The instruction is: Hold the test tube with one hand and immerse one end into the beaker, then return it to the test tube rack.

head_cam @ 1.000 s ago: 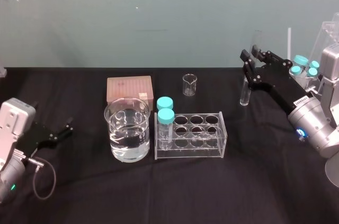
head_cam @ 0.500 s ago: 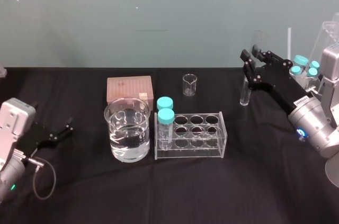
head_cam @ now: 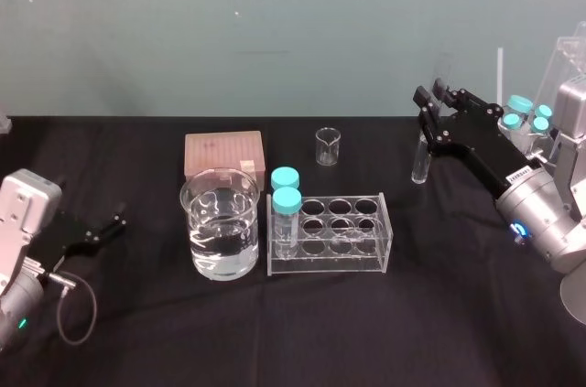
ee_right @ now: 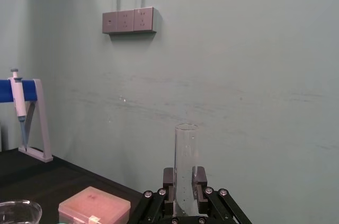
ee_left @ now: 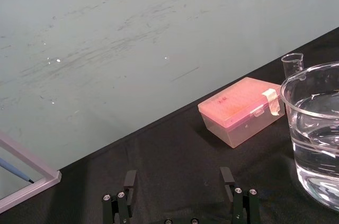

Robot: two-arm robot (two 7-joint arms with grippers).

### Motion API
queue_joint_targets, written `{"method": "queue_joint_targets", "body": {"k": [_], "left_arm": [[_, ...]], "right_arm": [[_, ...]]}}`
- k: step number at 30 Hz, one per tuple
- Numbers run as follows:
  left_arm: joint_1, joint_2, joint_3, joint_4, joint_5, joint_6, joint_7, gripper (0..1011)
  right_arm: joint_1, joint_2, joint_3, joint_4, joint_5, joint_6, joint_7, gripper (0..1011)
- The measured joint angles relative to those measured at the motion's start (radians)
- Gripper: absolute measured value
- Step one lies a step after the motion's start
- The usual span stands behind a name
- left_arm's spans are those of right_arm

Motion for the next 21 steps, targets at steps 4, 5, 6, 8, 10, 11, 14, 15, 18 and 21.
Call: {"method": "queue_joint_targets", "body": {"k": [4,5,6,8,10,11,14,15,18,21], "left_arm": [[0.000,0.000,0.000,0.000,0.000,0.000,0.000,1000],[0.000,0.000,0.000,0.000,0.000,0.000,0.000,1000],[0.000,0.000,0.000,0.000,0.000,0.000,0.000,1000],[0.000,0.000,0.000,0.000,0.000,0.000,0.000,1000],[0.000,0.000,0.000,0.000,0.000,0.000,0.000,1000],[0.000,0.000,0.000,0.000,0.000,0.000,0.000,1000],[0.000,0.000,0.000,0.000,0.000,0.000,0.000,1000],[0.000,0.000,0.000,0.000,0.000,0.000,0.000,1000],[0.000,0.000,0.000,0.000,0.000,0.000,0.000,1000],[0.000,0.000,0.000,0.000,0.000,0.000,0.000,1000]], "right_arm": [[0.006,-0.009,0.002,0.003,0.000,-0.001,-0.006,241],[0.008,-0.011,0.002,0.005,0.000,-0.001,-0.007,241],[0.011,-0.013,0.002,0.006,0.000,-0.003,-0.007,241],[0.024,-0.018,-0.003,0.013,0.003,-0.010,-0.002,241],[0.034,-0.022,-0.008,0.018,0.006,-0.015,0.007,241],[0.045,-0.025,-0.014,0.024,0.009,-0.020,0.018,241],[0.077,-0.033,-0.033,0.042,0.020,-0.034,0.051,241],[0.085,-0.036,-0.039,0.047,0.025,-0.037,0.061,241],[0.112,-0.040,-0.057,0.064,0.041,-0.044,0.095,241],[0.156,-0.047,-0.092,0.092,0.075,-0.045,0.159,241]]}}
